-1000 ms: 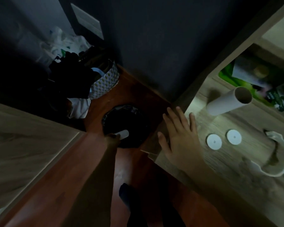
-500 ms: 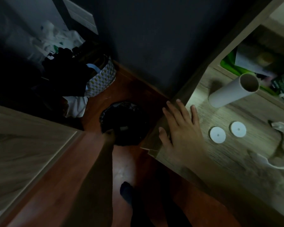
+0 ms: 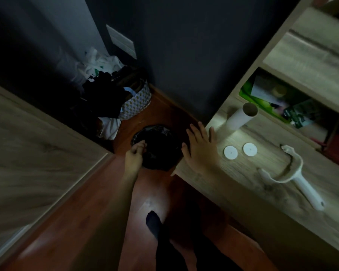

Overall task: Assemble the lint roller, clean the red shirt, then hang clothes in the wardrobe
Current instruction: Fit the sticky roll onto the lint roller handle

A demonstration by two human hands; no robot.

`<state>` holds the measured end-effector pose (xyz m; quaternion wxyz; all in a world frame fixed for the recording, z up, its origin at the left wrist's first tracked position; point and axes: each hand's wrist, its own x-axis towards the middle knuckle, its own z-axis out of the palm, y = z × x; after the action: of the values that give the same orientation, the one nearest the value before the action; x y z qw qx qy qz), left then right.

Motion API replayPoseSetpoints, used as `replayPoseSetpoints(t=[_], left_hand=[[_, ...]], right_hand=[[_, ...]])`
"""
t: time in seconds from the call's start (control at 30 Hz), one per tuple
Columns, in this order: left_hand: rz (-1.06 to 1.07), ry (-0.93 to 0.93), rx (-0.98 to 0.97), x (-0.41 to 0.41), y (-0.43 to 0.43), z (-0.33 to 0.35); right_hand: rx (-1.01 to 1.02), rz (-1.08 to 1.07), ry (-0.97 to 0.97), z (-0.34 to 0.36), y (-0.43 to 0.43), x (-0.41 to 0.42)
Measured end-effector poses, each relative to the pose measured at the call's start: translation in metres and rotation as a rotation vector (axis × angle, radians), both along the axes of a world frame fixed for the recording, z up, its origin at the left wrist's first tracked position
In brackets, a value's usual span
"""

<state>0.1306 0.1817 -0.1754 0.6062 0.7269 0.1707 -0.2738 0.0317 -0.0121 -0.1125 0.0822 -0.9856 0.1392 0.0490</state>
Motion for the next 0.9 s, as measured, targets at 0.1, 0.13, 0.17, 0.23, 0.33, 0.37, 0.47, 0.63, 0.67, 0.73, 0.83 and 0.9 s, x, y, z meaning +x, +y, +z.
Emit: replayPoseSetpoints(t=[0.1, 0.13, 0.17, 0.23, 0.33, 0.37, 0.47, 0.63, 0.67, 0.73, 0.83, 0.9], left_hand=[[-0.068, -0.186, 0.003, -0.031, -0.005, 0.055], [-0.086, -0.206, -0.021, -0.038, -0.007, 0.070], [-0.095, -0.244, -0.018, -0.042, -0.011, 0.085], [-0.115, -0.309, -0.029, -0.046, -0.020, 0.103], [-0.192, -0.414, -0.057, -0.059, -0.042, 0.129], [-0.207, -0.440, -0.062, -0.062, -0.052, 0.136], [-0.284, -0.507, -0.079, -0.071, -0.092, 0.158], [-0.458, -0.627, -0.034, -0.076, -0.162, 0.164], [-0.507, -0.676, -0.005, -0.076, -0.174, 0.163], [-0.606, -0.758, 0.043, -0.072, -0.195, 0.160], [-0.760, -0.795, 0.148, -0.062, -0.220, 0.148], [-0.836, -0.763, 0.237, -0.059, -0.230, 0.141]], right_hand=[[0.102, 0.007, -0.018, 0.002, -0.003, -0.002], [0.172, -0.001, -0.040, 0.005, -0.005, -0.003], [0.264, -0.019, -0.066, 0.009, -0.007, -0.004], [0.461, -0.067, -0.146, 0.022, -0.013, -0.011], [0.634, -0.088, -0.291, 0.047, -0.024, -0.038], [0.628, -0.066, -0.334, 0.053, -0.029, -0.050], [0.583, -0.039, -0.423, 0.066, -0.050, -0.083], [0.479, -0.130, -0.499, 0.076, -0.095, -0.113], [0.473, -0.160, -0.499, 0.076, -0.104, -0.116], [0.464, -0.224, -0.461, 0.072, -0.120, -0.123], [0.459, -0.270, -0.394, 0.064, -0.136, -0.130], [0.475, -0.269, -0.360, 0.062, -0.142, -0.129]])
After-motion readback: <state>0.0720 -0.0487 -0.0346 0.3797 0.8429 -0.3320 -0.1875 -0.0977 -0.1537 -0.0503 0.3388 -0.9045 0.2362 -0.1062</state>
